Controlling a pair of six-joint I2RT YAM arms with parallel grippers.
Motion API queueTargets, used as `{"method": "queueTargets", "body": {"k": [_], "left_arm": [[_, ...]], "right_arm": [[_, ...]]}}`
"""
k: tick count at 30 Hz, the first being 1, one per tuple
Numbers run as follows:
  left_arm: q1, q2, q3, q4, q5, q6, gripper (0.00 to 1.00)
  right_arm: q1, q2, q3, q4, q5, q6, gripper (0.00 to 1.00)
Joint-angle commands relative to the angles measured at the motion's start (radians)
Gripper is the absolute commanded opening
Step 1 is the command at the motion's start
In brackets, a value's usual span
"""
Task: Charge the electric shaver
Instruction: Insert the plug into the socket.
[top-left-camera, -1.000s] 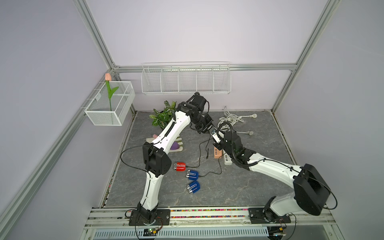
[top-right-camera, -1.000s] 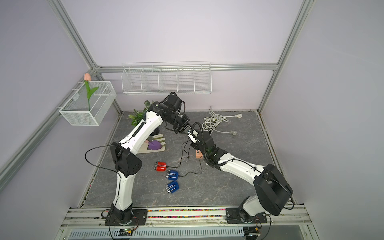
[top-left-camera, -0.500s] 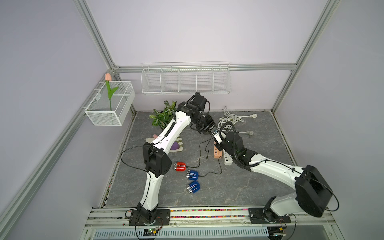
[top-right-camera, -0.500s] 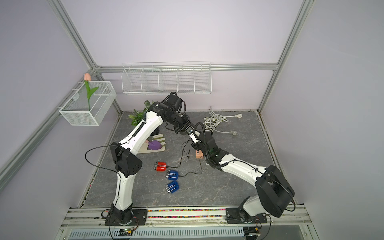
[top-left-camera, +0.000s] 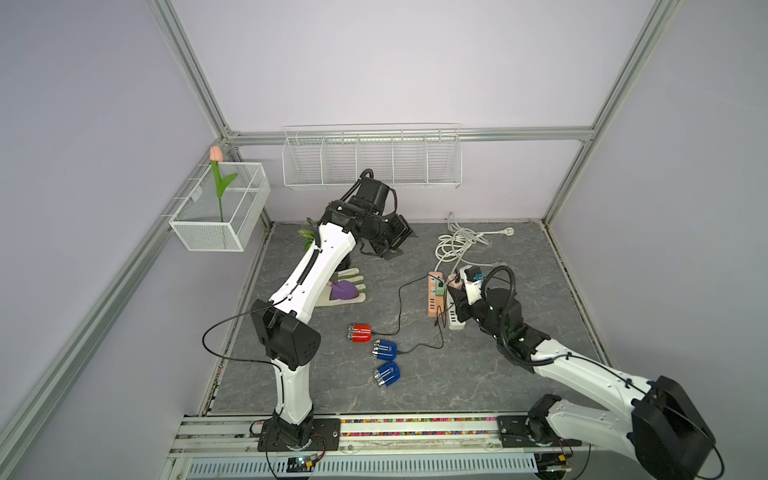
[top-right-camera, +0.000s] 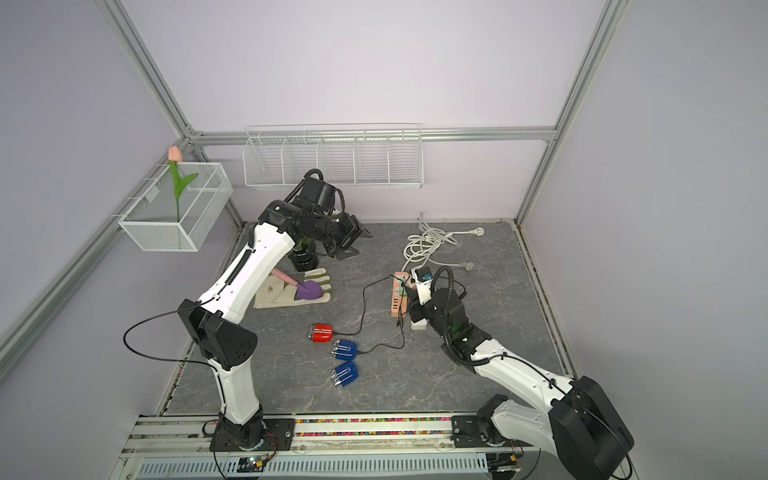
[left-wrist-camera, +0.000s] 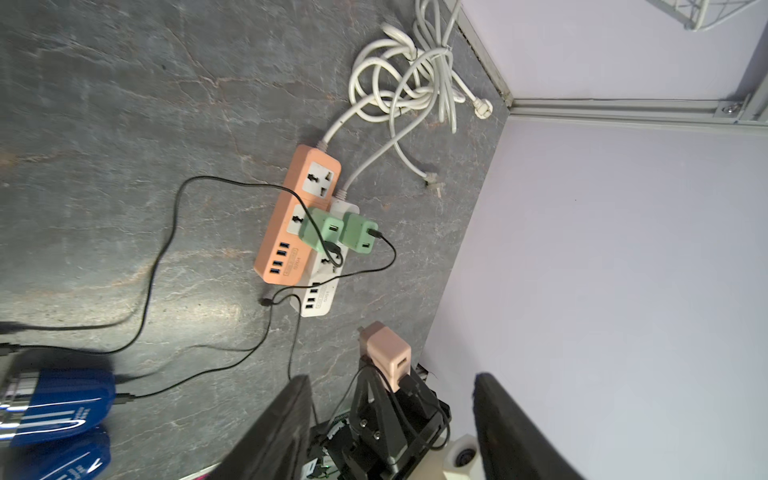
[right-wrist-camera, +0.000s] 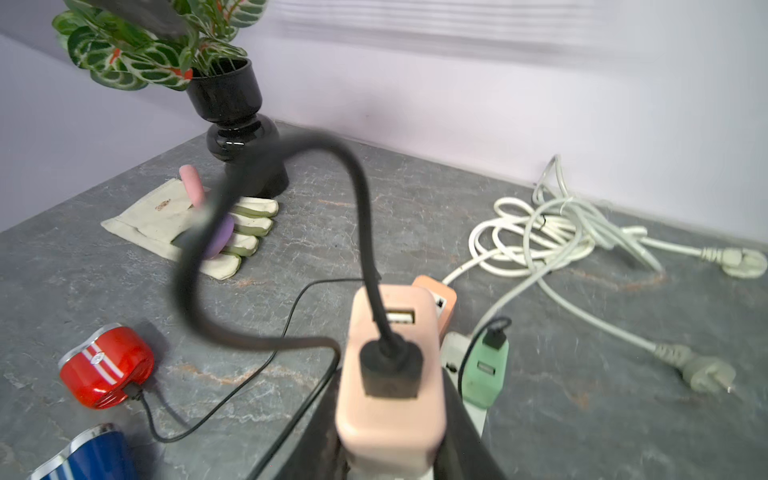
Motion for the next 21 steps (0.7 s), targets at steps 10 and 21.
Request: {"method": "queueTargets", "body": {"k": [10,21], "left_arm": [[0.001,-0.126,-0.354,0.184,-0.036,0.080,0.61],[0.012,-0.204,-0.487,0.262,-0.015,0.101,0.60]], "right_arm": [[-0.053,-0.043,-0.254,0.283,0.130,0.234,0.07],[-0.090,0.283,-0.285,0.657,0.075,0.311,0.07]]}}
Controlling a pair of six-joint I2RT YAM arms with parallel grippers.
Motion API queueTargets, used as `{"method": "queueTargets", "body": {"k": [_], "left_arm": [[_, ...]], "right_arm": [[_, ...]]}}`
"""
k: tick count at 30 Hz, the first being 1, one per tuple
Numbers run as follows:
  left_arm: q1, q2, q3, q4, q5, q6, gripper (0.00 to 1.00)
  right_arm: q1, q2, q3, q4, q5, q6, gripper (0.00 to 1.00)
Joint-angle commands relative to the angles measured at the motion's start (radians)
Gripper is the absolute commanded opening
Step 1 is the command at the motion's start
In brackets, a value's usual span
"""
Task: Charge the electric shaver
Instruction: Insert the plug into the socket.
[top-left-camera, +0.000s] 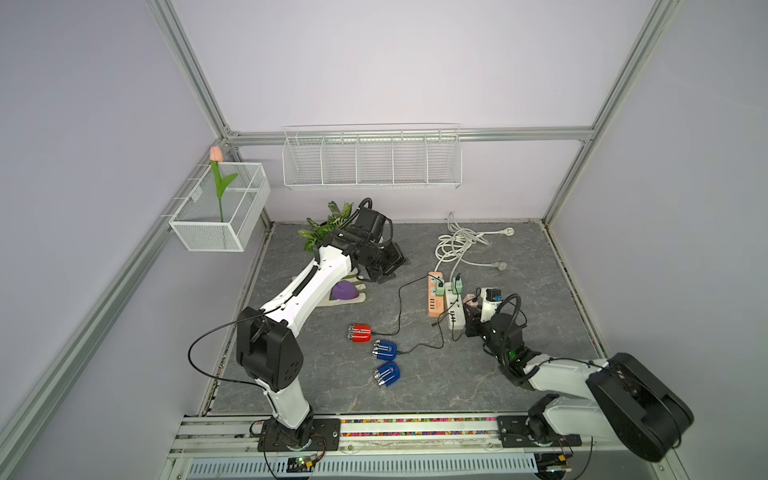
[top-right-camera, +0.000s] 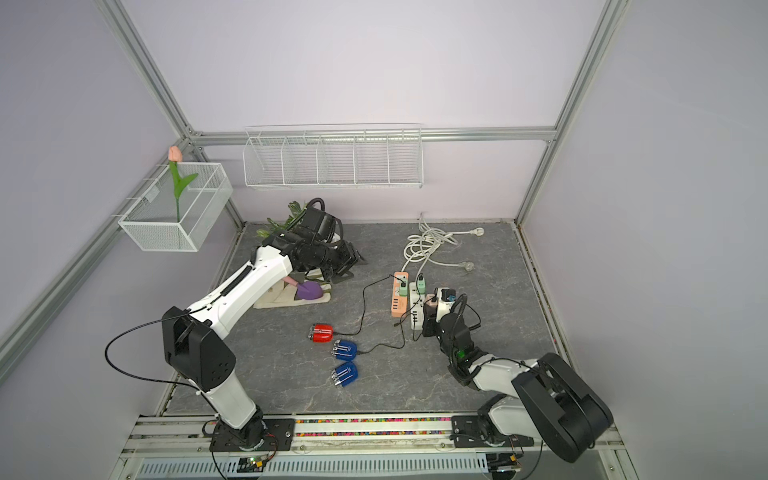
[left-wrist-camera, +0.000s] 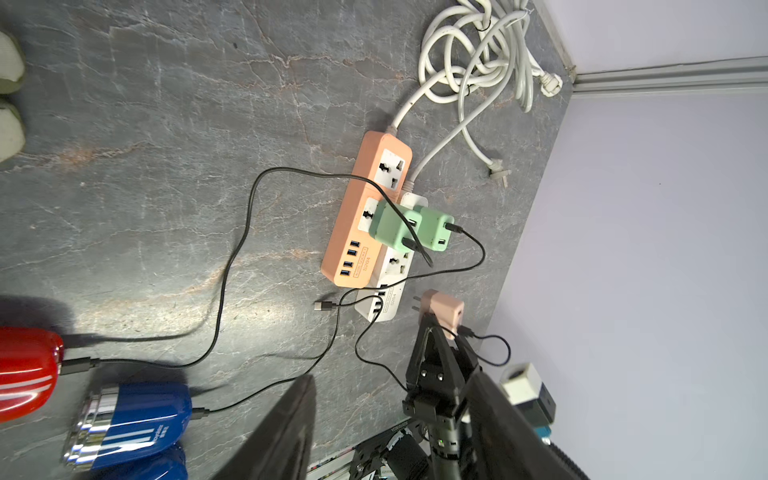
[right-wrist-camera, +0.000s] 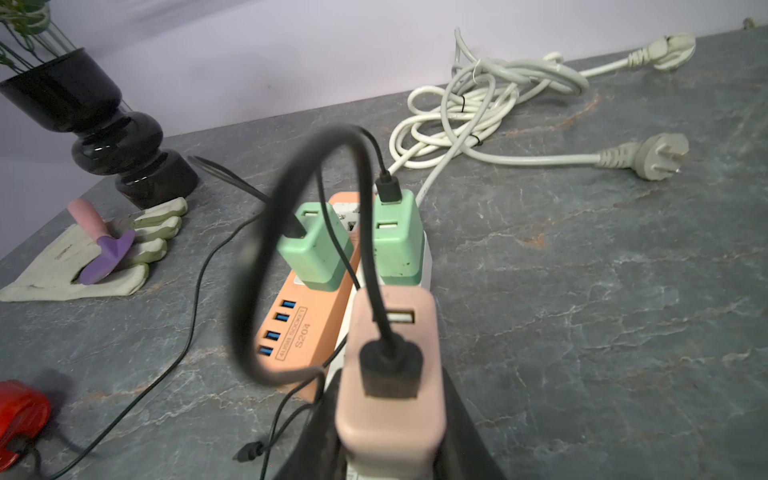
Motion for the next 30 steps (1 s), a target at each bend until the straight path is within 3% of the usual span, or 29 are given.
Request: {"method": "queueTargets", "body": {"k": [1,11,18,30], "left_arm": [[0.011,-0.041,-0.054,0.046,0.010,0.016,0.60],[0.042,-0.114,-0.205,0.140,0.030,0.064,0.59],[0.058,-0.163,-0.300,0.195,0.049,0.093,0.59],[0.075,-0.154,-0.309,0.203,0.073,0.092,0.58]], "right_arm": [[-0.016,0.060,-0.014,0.216,-0.023,0.042,0.07],[-0.028,0.212,0.011,0.354,-0.056,0.047,0.07],[-0.034,0.358,0.036,0.519,-0.009,0.049,0.07],[-0.038,0.417,0.069,0.507,0.011,0.044,0.07]]}}
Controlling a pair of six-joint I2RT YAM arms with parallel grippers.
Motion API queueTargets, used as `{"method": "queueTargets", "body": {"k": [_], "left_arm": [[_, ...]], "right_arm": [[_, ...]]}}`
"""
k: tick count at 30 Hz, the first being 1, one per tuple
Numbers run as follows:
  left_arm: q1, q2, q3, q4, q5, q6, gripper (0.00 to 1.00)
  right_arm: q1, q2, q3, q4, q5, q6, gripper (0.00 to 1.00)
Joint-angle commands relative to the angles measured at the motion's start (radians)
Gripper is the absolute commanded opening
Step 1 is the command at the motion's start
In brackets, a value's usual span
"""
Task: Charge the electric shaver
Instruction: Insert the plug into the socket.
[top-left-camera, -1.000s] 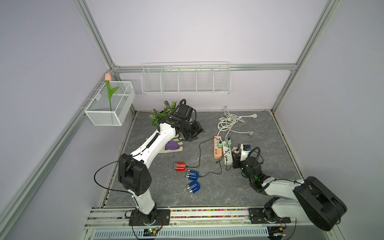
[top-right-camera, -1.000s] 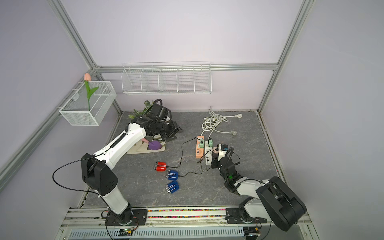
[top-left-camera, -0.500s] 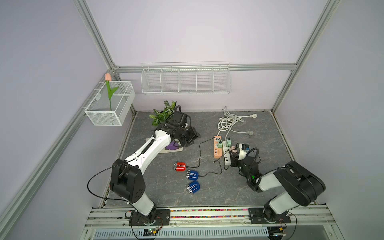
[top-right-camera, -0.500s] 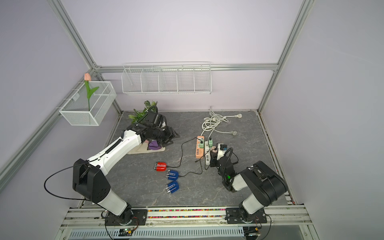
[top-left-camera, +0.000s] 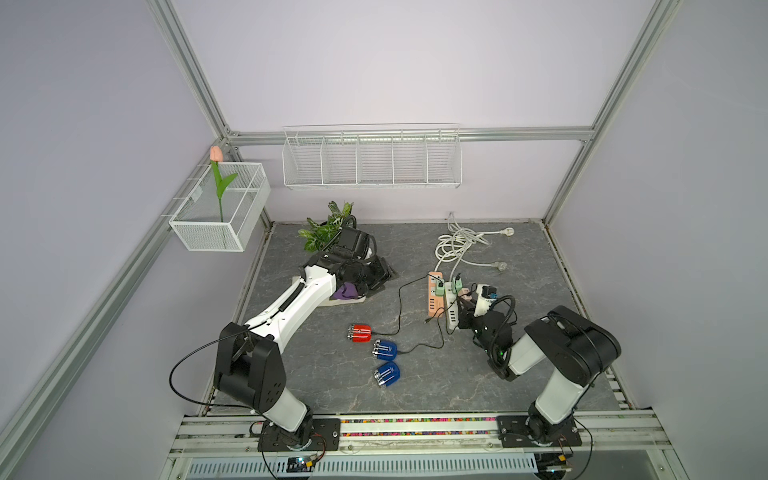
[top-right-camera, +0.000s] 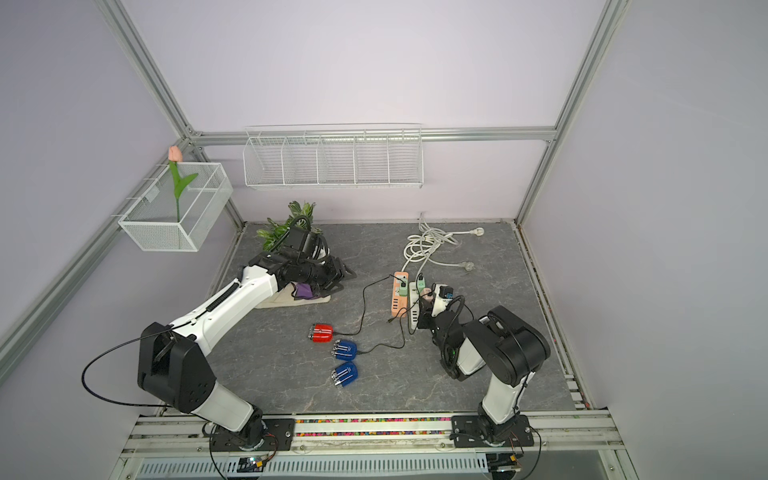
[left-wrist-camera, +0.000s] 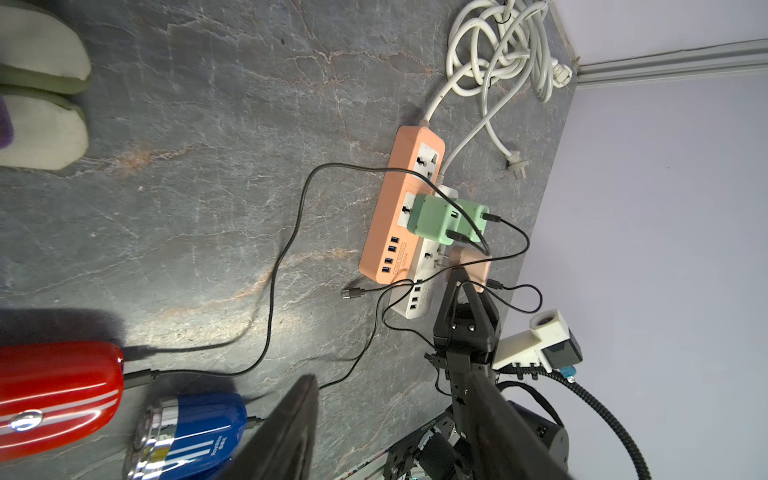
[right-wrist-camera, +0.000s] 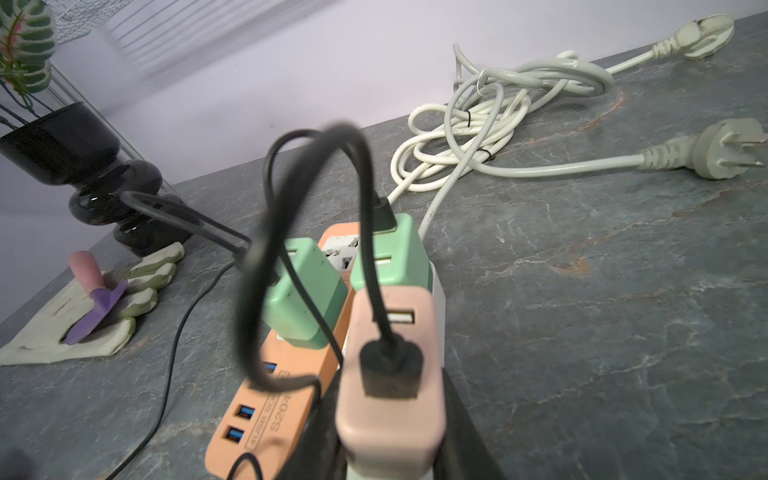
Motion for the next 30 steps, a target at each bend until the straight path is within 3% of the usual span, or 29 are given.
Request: {"method": "queueTargets", "body": {"k": [1,9,20,30], "left_arm": [[0.004,-0.009,0.000,0.021,0.014,0.011,0.58],[0.008,-0.015,0.002,0.020,0.014,0.008,0.57],[0.009,-0.014,-0.005,0.030,0.020,-0.001,0.56],[0.014,-0.015,-0.002,0.032,0.023,-0.002,0.56]], "right_arm": [[-0.010,0.004,0.024,0.019,0.017,-0.001,0.07],[-0.011,-0.076,0.021,-0.166,0.008,-0.009,0.06],[-0.005,-0.031,0.051,-0.198,0.014,-0.029,0.07],[0.033,-0.052,0.060,-0.312,0.102,-0.098,0.06]]}}
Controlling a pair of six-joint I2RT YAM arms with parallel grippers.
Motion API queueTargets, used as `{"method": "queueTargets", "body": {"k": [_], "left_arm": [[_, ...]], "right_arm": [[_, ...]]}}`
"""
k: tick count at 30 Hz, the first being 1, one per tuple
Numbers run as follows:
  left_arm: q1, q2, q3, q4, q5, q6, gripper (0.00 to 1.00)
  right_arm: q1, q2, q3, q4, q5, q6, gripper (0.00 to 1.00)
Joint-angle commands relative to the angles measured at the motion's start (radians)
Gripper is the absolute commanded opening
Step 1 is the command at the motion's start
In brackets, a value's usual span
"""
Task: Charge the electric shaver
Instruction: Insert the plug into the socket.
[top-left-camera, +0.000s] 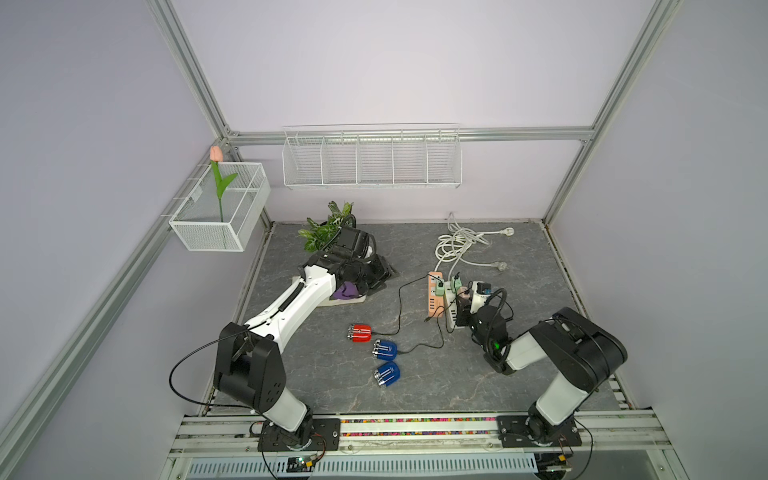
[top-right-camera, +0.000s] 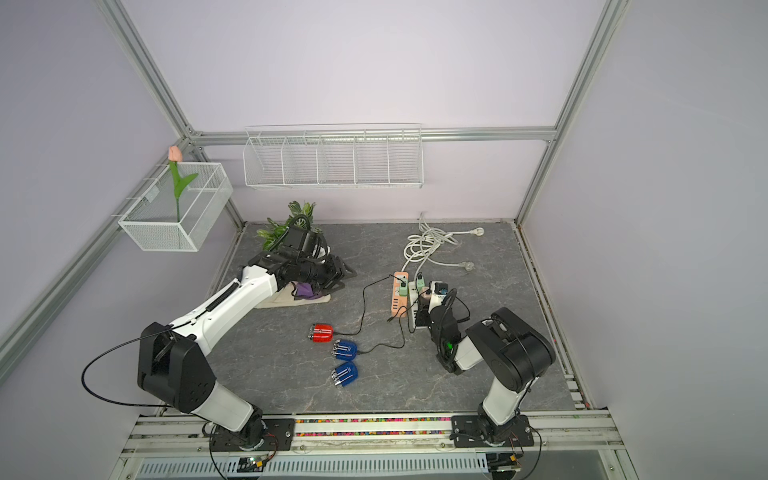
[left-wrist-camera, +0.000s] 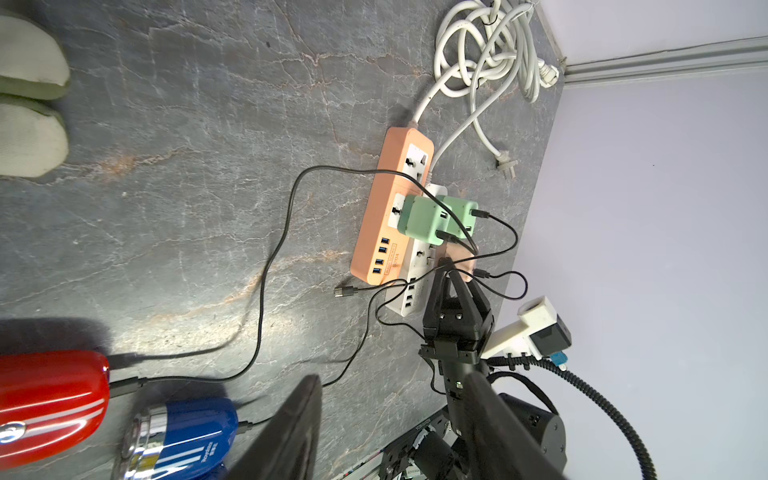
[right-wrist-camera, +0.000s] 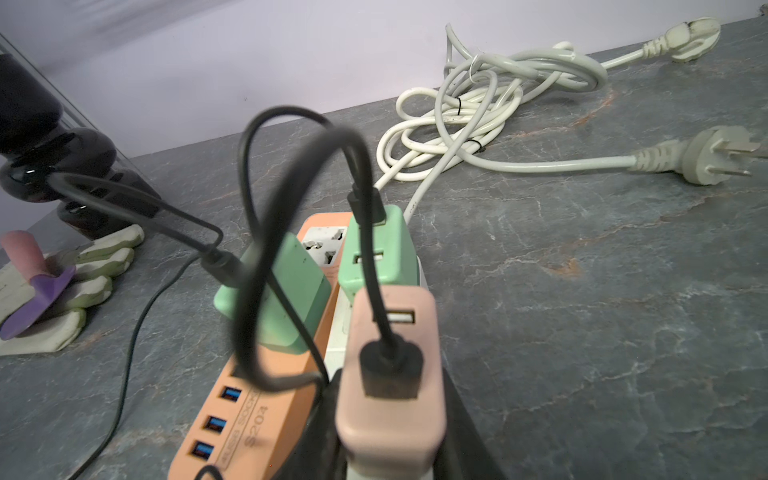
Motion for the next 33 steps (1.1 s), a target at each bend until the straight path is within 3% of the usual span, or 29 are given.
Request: {"method": "queueTargets", "body": {"k": [1,4,13,26,33], "left_arm": [[0.009,-0.015,-0.002,0.015,0.005,-0.002,0.56],[0.012,-0.013,-0.001,0.018,0.007,-0.007,0.56],[0.024,-0.008,0.001,0.029,0.019,-0.014,0.55],[0.053,-0.009,-0.002,0.034,0.032,-0.019,0.55],[0.062,-0.009,-0.005,0.038,0.038,-0.025,0.55]], "right_arm": [[0.010,-0.018,-0.007,-0.127,0.037,-0.059,0.06],[0.013,-0.069,0.015,-0.275,0.028,-0.082,0.07],[0.028,-0.067,0.015,-0.410,0.040,-0.052,0.07],[0.069,0.062,-0.014,-0.369,0.041,0.009,0.07],[0.070,-0.048,0.021,-0.605,0.032,0.049,0.07]]}}
